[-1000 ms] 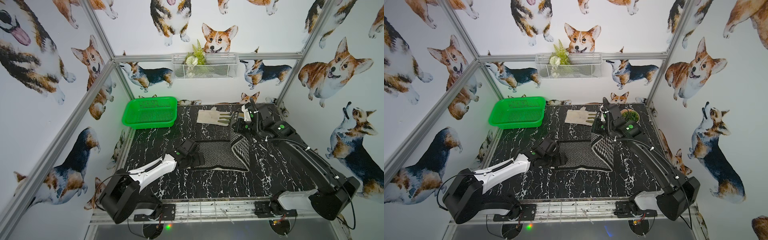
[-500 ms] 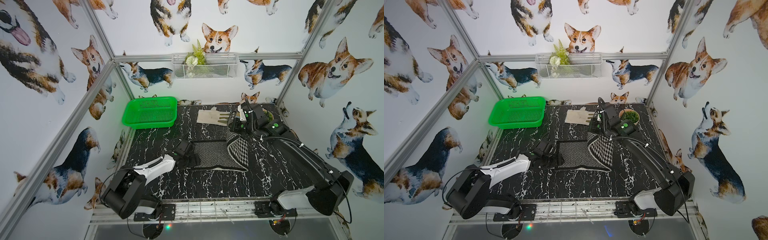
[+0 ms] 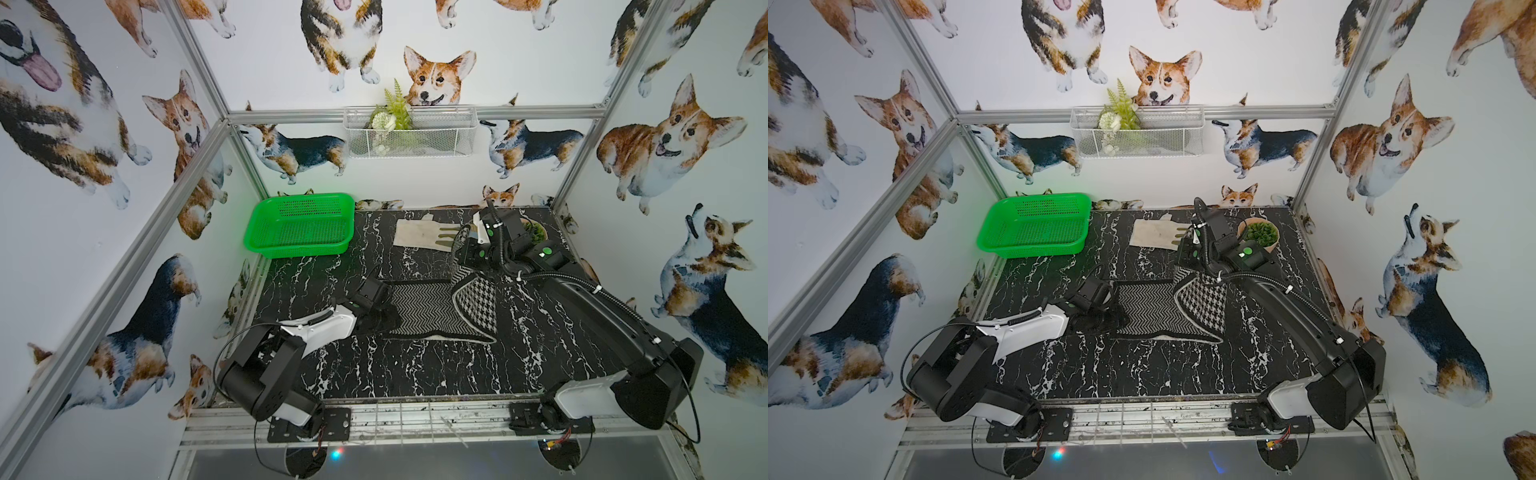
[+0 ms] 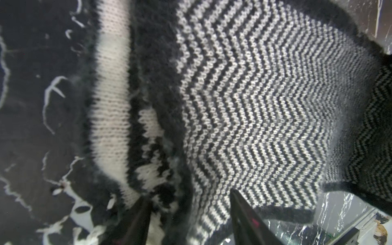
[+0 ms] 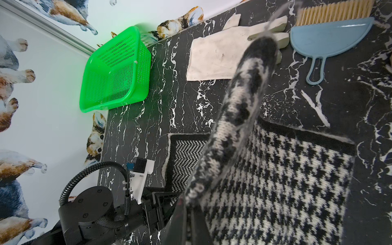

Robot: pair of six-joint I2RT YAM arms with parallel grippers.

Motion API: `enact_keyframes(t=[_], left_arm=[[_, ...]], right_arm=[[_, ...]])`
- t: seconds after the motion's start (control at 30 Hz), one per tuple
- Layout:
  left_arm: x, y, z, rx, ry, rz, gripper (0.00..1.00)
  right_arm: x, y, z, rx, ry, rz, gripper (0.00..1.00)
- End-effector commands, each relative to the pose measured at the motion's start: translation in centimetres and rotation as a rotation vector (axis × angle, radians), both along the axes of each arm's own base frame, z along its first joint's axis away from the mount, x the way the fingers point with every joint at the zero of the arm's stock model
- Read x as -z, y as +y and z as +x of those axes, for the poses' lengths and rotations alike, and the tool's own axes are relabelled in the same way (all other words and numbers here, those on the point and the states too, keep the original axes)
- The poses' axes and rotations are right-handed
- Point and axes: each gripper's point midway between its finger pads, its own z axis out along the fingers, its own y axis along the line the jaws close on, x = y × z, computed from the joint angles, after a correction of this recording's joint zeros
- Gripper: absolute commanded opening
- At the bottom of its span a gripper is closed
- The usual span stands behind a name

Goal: Roll up the scarf and place it into the basket
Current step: Fold the scarf at the center of the board.

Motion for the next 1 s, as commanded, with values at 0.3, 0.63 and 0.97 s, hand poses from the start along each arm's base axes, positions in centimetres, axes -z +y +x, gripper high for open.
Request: enact_keyframes(t=[0.3, 0.63, 0.97], left_arm=[[-2.6, 1.0, 0.2, 0.000, -0.021, 0.055, 0.44], [-2.1, 0.8, -0.3, 0.030, 0.012, 0.057, 0.07], [-4.0, 2.5, -0.2, 0.000, -0.014, 0.111, 0.00]], right_arm=[[0.3, 0.5, 0.5, 0.007, -0.006, 0.019, 0.00], [0.8, 0.6, 0.7, 0.006, 0.000, 0.021, 0.00], [1.7, 0.4, 0.8, 0.011, 0.007, -0.005, 0.00]])
